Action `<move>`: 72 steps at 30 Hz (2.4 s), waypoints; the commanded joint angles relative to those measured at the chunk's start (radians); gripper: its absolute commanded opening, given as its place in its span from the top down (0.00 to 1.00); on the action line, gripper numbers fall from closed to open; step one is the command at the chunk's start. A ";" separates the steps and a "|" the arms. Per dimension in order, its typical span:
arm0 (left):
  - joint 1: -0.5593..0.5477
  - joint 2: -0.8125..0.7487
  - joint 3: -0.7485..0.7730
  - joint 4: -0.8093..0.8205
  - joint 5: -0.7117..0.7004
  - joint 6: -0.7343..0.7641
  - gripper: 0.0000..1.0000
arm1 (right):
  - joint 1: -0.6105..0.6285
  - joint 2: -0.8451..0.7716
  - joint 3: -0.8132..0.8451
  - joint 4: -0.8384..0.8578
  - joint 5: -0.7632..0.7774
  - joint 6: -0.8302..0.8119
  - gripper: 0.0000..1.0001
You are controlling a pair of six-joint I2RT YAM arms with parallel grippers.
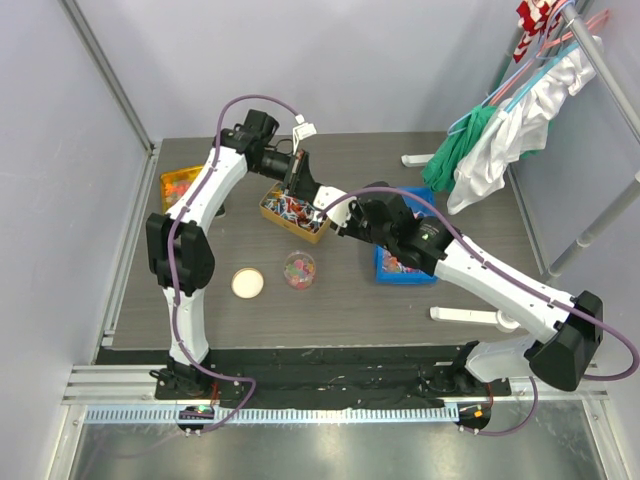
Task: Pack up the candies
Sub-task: Adjust the spatula, then pick up the storage box at the center of the board.
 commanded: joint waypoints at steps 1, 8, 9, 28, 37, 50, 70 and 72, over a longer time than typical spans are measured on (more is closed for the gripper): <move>-0.046 -0.062 -0.010 -0.043 0.124 -0.006 1.00 | -0.009 0.008 0.061 0.128 -0.014 0.009 0.66; -0.051 -0.068 -0.018 -0.038 0.141 -0.008 1.00 | -0.009 0.010 0.058 0.128 -0.035 0.013 0.99; -0.049 -0.069 -0.019 -0.037 0.138 -0.008 1.00 | -0.010 0.010 0.057 0.127 -0.037 0.015 0.99; 0.168 -0.085 0.073 0.208 -0.129 -0.232 0.14 | -0.020 -0.033 0.000 0.099 -0.029 -0.004 0.99; 0.232 -0.057 0.015 0.247 -0.775 -0.091 0.00 | -0.029 -0.051 -0.028 0.097 -0.032 -0.007 0.99; 0.196 0.084 -0.030 0.318 -1.159 0.061 0.22 | -0.029 -0.024 -0.020 0.094 -0.034 -0.002 0.99; 0.140 0.180 -0.062 0.301 -1.106 0.083 0.28 | -0.030 0.001 -0.017 0.096 -0.027 -0.004 0.99; 0.135 0.194 -0.064 0.301 -1.119 0.084 0.32 | -0.030 0.001 -0.017 0.097 -0.027 -0.004 0.99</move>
